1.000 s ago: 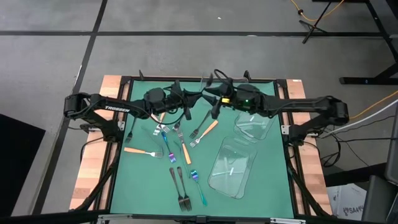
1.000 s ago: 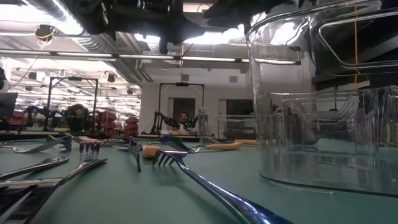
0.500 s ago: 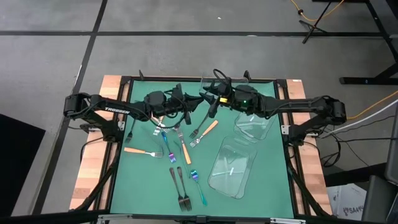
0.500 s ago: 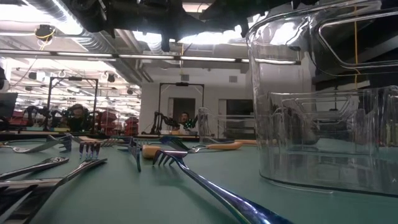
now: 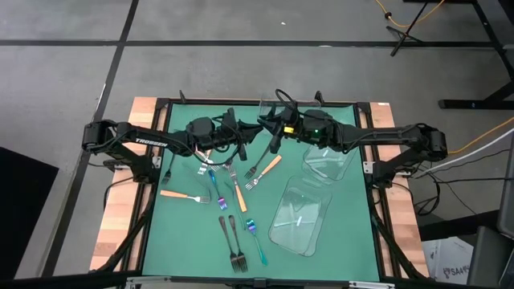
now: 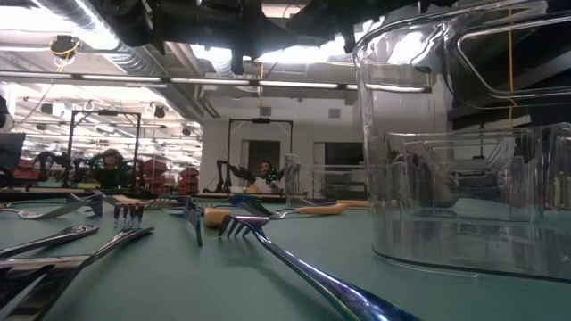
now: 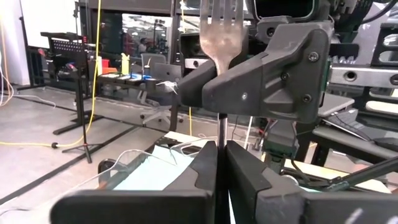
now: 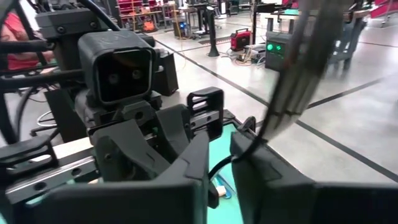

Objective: Sort silverware by color (type)
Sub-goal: Put the black fork into the center transparent bin

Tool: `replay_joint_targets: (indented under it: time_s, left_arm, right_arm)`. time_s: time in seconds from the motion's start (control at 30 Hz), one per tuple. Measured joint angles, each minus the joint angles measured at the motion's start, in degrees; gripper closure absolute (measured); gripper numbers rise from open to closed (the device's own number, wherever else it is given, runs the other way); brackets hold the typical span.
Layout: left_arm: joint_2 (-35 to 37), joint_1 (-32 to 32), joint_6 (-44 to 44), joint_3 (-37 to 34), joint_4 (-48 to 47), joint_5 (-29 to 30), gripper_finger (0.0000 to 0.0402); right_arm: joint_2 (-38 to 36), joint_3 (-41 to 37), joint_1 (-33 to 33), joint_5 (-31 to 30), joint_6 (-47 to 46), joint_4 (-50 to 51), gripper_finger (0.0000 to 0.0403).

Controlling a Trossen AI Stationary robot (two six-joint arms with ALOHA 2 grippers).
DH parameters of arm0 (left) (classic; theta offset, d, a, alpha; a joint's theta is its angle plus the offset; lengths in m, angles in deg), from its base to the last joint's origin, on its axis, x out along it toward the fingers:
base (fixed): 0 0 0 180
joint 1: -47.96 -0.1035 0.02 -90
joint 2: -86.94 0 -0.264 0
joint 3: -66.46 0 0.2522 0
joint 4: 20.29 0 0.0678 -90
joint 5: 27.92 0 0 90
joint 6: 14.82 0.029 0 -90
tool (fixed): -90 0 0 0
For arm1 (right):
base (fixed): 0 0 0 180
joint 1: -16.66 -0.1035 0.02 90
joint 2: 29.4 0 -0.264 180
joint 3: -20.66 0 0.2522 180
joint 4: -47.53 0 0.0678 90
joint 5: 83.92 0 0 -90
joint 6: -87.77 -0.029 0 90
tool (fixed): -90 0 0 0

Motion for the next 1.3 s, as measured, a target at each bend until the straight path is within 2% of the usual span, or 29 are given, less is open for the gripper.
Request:
replay_joint_targets:
  time_s: [0.13, 0.4, 0.8, 1.0, 1.3]
  left_arm:
    - [0.0, 0.0, 0.3, 0.0, -0.2, -0.2, 0.0381]
    - [0.0, 0.0, -0.4, 0.0, -0.4, 0.1, 0.036]
    - [0.0, 0.0, -0.7, 0.0, -0.2, -0.2, 0.0306]
    - [0.0, 0.1, -0.6, 0.0, -0.8, -0.6, 0.0293]
    - [0.0, 0.1, -0.6, 0.0, -1.4, -0.6, 0.0291]
  right_arm:
    - [0.0, 0.0, -0.1, 1.4, -0.1, 0.0, 0.0396]
    - [0.0, 0.0, 0.0, 2.7, 0.6, 0.3, 0.04]
    - [-1.0, -0.1, 0.1, 3.5, 0.7, 2.0, 0.0402]
    - [-5.5, -0.1, 0.2, 1.2, 0.8, 8.1, 0.0403]
    - [-16.7, -0.1, 0.2, -3.5, -0.2, 25.6, 0.0403]
